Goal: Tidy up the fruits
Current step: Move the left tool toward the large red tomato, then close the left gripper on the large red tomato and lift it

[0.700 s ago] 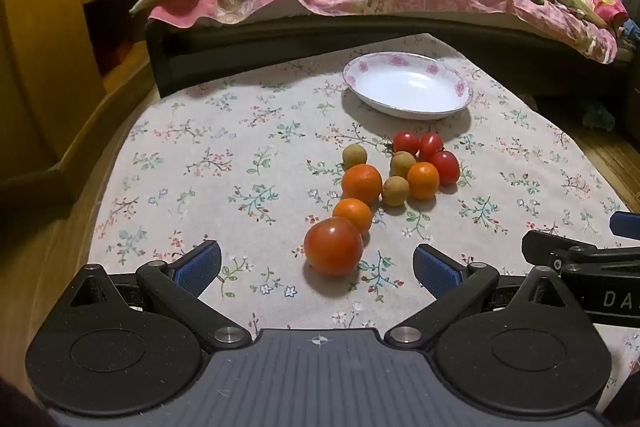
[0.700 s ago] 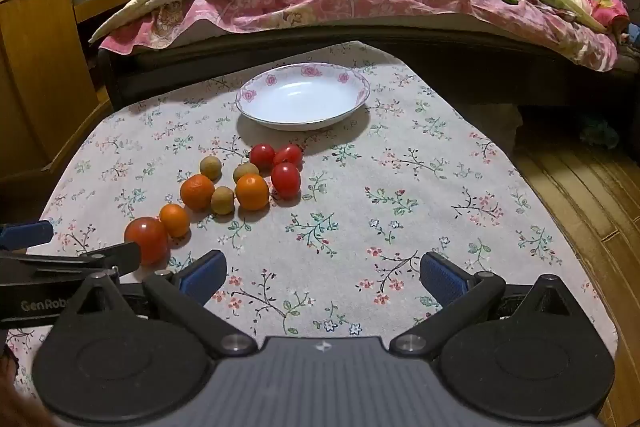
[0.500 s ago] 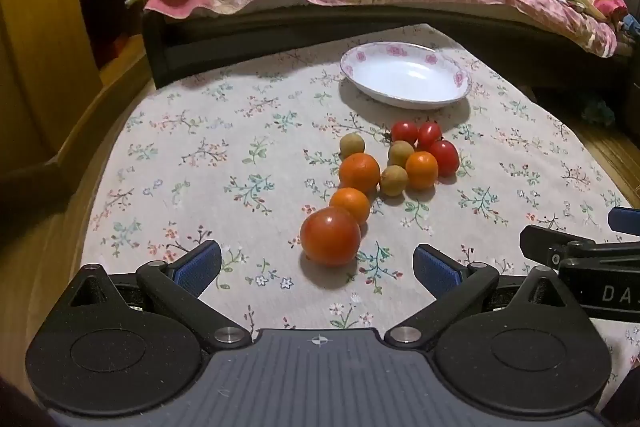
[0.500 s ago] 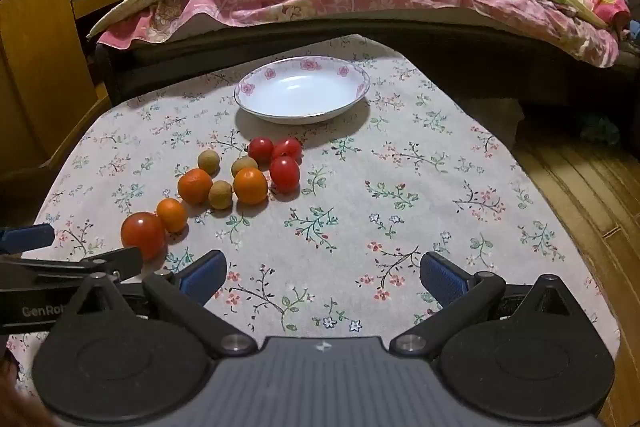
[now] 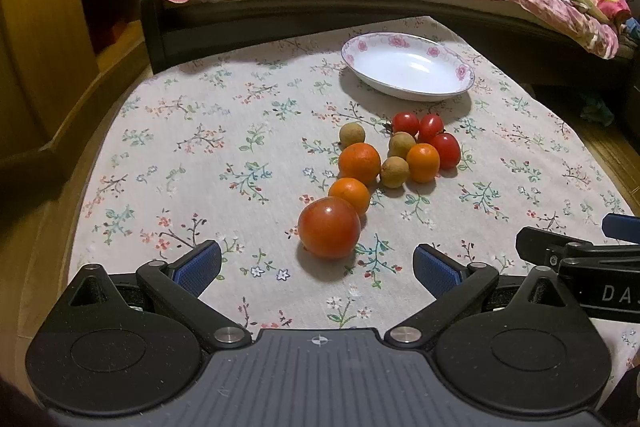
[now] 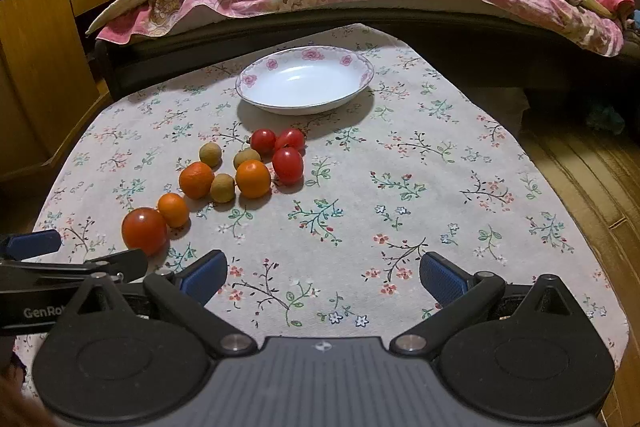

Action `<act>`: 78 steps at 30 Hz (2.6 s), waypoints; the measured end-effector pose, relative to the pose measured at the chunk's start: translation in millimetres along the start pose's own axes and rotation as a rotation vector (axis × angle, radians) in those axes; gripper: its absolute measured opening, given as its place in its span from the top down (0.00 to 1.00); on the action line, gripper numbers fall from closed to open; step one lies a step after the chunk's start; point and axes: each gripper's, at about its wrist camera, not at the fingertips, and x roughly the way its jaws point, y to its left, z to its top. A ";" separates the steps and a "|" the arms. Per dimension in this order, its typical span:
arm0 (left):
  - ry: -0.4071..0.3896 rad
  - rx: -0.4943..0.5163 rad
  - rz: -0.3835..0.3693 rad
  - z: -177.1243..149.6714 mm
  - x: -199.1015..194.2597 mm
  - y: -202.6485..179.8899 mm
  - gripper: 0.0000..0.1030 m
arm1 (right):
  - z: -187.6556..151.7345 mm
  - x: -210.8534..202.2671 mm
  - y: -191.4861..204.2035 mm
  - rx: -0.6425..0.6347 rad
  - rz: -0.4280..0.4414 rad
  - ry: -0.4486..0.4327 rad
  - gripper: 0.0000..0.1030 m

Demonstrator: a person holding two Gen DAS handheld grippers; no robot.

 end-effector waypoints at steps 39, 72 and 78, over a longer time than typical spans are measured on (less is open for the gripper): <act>0.056 0.061 -0.056 16.7 63.9 -7.5 0.34 | 25.2 21.9 -16.1 0.089 0.135 0.060 0.08; 0.121 0.107 -0.086 7.2 42.6 10.4 0.51 | 45.2 47.7 19.6 -0.071 0.342 0.110 0.40; 0.117 0.078 -0.112 -0.9 36.5 21.7 0.51 | 49.7 74.5 56.2 -0.146 0.407 0.136 0.40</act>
